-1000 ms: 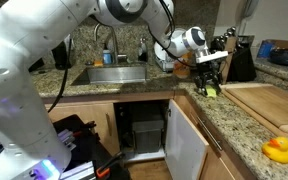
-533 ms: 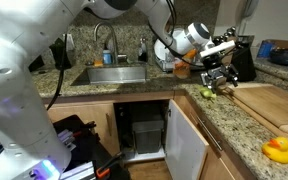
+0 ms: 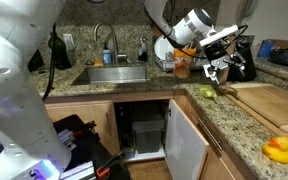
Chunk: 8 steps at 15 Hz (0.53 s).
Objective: Use the sponge to clean the smaller part of the base top near the edge, pick up the duck plush toy , put it in the sink and open the tap
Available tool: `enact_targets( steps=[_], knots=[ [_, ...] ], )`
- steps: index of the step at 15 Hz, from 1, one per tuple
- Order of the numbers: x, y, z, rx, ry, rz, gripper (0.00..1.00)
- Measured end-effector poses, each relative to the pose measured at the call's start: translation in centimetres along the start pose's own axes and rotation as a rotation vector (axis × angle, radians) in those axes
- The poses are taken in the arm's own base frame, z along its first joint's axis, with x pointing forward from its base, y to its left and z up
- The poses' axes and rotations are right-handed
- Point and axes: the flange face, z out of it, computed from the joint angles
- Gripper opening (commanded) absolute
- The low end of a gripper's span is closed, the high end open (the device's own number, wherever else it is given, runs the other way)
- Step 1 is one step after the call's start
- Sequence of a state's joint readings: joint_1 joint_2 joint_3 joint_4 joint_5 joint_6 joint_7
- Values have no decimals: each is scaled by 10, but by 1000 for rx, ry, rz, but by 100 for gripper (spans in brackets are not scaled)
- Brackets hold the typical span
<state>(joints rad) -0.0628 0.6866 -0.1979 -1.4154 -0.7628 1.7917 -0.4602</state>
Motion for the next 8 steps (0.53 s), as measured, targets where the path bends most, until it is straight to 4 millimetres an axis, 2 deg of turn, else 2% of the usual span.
enact_targets(
  steps=[2,4,6,8],
  knots=[
    [-14,17,12,49,13,88,100],
    [-45,46,38,114,18,174,100],
    [-85,75,76,193,14,268,100],
    [-119,92,118,282,7,356,100]
  ],
)
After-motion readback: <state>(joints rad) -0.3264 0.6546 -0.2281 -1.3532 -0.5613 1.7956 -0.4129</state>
